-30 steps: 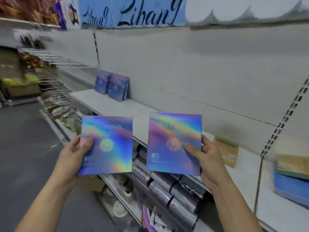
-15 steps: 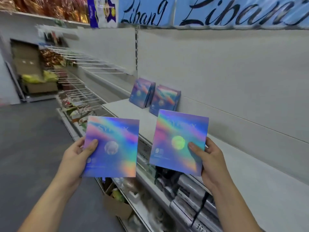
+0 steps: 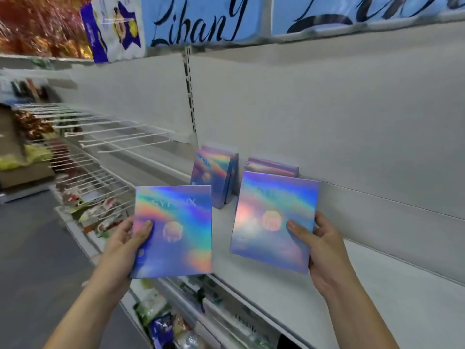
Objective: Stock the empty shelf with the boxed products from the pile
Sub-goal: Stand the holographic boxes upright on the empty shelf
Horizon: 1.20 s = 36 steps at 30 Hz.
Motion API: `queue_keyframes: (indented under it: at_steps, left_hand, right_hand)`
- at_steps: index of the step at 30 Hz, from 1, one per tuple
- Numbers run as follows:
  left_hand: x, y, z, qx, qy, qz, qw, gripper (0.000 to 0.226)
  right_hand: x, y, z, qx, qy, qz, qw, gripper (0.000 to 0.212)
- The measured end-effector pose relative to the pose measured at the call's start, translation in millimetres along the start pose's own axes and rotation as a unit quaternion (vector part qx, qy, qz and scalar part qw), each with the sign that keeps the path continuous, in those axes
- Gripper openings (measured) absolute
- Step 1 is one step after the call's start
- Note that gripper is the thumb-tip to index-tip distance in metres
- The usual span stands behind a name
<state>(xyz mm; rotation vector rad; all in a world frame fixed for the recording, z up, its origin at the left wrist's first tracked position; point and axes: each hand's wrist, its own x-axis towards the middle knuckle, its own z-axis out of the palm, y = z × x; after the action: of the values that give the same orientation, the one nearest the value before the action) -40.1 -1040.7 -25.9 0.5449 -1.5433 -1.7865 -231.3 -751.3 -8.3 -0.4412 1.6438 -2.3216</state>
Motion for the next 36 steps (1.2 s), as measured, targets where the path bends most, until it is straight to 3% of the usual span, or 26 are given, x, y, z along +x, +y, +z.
queue_keyframes:
  at_steps: [3,6,10,11,14,16,18,19,22,25,27,31,36]
  left_hand:
    - [54.7,-8.3,5.5,0.011,-0.029,-0.008,0.999,0.027]
    - [96.0,-17.3,10.5,0.01,-0.062,-0.009,0.998,0.029]
    - [144.5,-24.3,15.2,0.02,-0.113,-0.009,0.993,0.082]
    - [156.4,-26.2,15.7,0.027,-0.124,-0.007,0.992,0.082]
    - [190.1,-35.4,19.4,0.008,-0.157,-0.013,0.987,0.035]
    - [209.1,-43.1,19.4,0.004,-0.17,-0.021,0.985,0.022]
    - [228.5,-48.6,18.3,0.001,-0.199,-0.019,0.98,0.024]
    - [238.1,-50.3,17.9,0.008,-0.212,-0.017,0.977,0.027]
    - [263.2,-57.9,18.9,0.016,-0.236,-0.006,0.972,0.026]
    - [277.2,-67.6,20.1,0.03,-0.246,0.011,0.969,0.023]
    - [284.5,-71.7,17.7,0.055,-0.244,0.032,0.968,0.023]
    - [295.1,-74.8,17.9,0.091,-0.23,0.062,0.967,0.048]
    - [299.6,-78.5,23.1,0.098,-0.199,0.076,0.972,0.057]
  right_hand:
    - [22.6,14.5,14.5,0.001,0.021,0.012,1.0,0.037]
    - [37.5,22.0,22.3,-0.01,0.055,0.009,0.998,0.037]
    - [50.1,30.1,33.1,-0.023,0.095,0.002,0.995,0.037]
    - [52.6,32.2,36.5,-0.031,0.105,-0.003,0.994,0.036]
    - [59.4,44.4,46.5,-0.055,0.137,-0.031,0.989,0.036]
    - [62.8,53.0,55.5,-0.067,0.16,-0.041,0.984,0.056]
    - [66.0,58.6,65.5,-0.087,0.184,-0.042,0.978,0.079]
    - [67.9,60.9,70.7,-0.1,0.196,-0.046,0.974,0.079]
    - [73.6,62.4,79.9,-0.159,0.225,-0.066,0.959,0.041]
    - [79.1,61.8,79.6,-0.256,0.261,-0.083,0.927,0.034]
    - [79.4,61.7,83.7,-0.305,0.282,-0.076,0.906,0.036]
    - [74.3,63.8,89.1,-0.378,0.336,-0.077,0.859,0.049]
    - [76.0,60.0,93.7,-0.398,0.347,-0.09,0.845,0.065]
